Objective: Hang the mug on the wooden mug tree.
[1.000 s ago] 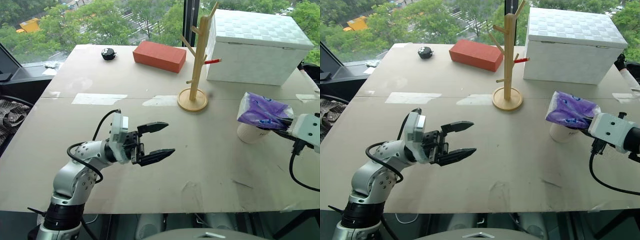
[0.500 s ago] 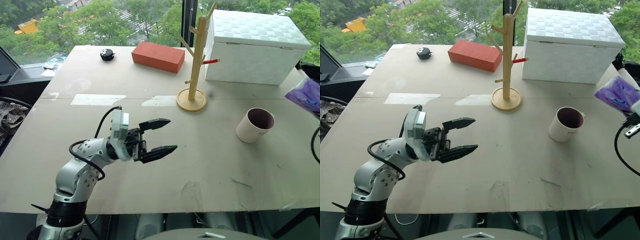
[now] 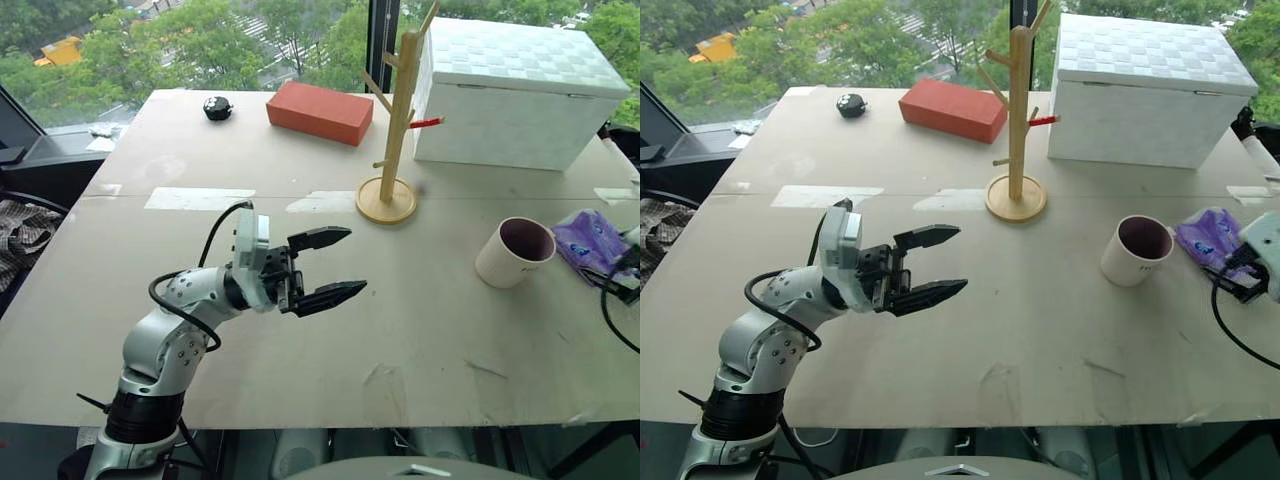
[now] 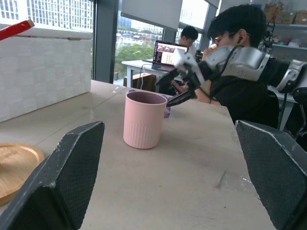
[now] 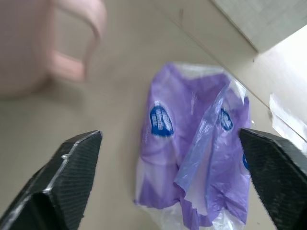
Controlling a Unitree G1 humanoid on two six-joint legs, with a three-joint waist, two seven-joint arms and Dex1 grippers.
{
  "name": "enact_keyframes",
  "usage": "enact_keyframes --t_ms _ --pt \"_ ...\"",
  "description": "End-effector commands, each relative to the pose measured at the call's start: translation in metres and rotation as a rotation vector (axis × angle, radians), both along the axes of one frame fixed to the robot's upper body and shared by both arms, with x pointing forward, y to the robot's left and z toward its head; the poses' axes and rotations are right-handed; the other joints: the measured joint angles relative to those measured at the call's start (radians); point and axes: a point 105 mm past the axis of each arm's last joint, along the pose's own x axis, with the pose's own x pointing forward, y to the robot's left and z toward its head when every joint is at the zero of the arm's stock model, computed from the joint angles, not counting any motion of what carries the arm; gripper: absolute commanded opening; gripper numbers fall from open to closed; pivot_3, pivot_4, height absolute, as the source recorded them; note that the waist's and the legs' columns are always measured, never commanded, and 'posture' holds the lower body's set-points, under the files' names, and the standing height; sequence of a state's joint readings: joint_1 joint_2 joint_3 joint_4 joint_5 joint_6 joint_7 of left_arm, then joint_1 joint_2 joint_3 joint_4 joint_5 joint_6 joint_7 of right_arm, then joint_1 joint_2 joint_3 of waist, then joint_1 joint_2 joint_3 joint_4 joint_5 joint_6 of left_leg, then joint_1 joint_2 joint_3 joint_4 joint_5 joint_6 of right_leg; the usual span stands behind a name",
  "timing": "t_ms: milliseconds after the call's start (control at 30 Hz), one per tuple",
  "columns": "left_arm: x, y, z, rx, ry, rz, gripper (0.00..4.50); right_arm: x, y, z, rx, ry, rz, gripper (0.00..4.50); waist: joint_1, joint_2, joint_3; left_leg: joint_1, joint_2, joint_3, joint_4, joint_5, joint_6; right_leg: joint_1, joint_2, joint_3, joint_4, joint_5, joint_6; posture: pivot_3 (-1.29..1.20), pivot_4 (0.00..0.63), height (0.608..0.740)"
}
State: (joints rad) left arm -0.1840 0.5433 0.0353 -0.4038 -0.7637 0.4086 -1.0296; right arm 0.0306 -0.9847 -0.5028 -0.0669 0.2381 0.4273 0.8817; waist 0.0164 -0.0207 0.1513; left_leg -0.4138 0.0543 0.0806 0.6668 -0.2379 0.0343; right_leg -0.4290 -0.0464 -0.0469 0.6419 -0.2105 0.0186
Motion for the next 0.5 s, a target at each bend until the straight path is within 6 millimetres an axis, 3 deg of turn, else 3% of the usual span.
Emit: enact_keyframes --t_ms 33,333,500 --pt "-0.006 0.002 0.002 0.003 -0.031 -0.005 4.5 -0.013 0.01 0.011 0.045 -0.017 0.008 4.46 -0.002 -0.001 0.0 0.0 0.0 0.0 0.0 0.0 0.0 0.0 0.0 0.0 0.0 0.0 -0.001 0.0 0.15 0.74" --pt "-0.011 0.004 0.001 0.017 -0.038 -0.004 4.5 0.012 0.025 -0.019 0.173 -0.115 -0.032 4.46 -0.004 -0.001 -0.001 0.001 0.0 0.0 0.001 0.0 0.0 0.0 0.006 0.007 0.001 -0.001 -0.003 0.0 0.15 0.74" --pt "-0.009 0.007 0.003 0.022 -0.046 0.007 4.5 0.032 0.026 -0.021 0.221 -0.154 -0.02 4.46 -0.002 -0.001 0.0 0.0 0.0 0.0 0.001 0.0 0.001 0.0 0.008 0.01 0.0 -0.001 -0.003 0.0 0.15 0.74"
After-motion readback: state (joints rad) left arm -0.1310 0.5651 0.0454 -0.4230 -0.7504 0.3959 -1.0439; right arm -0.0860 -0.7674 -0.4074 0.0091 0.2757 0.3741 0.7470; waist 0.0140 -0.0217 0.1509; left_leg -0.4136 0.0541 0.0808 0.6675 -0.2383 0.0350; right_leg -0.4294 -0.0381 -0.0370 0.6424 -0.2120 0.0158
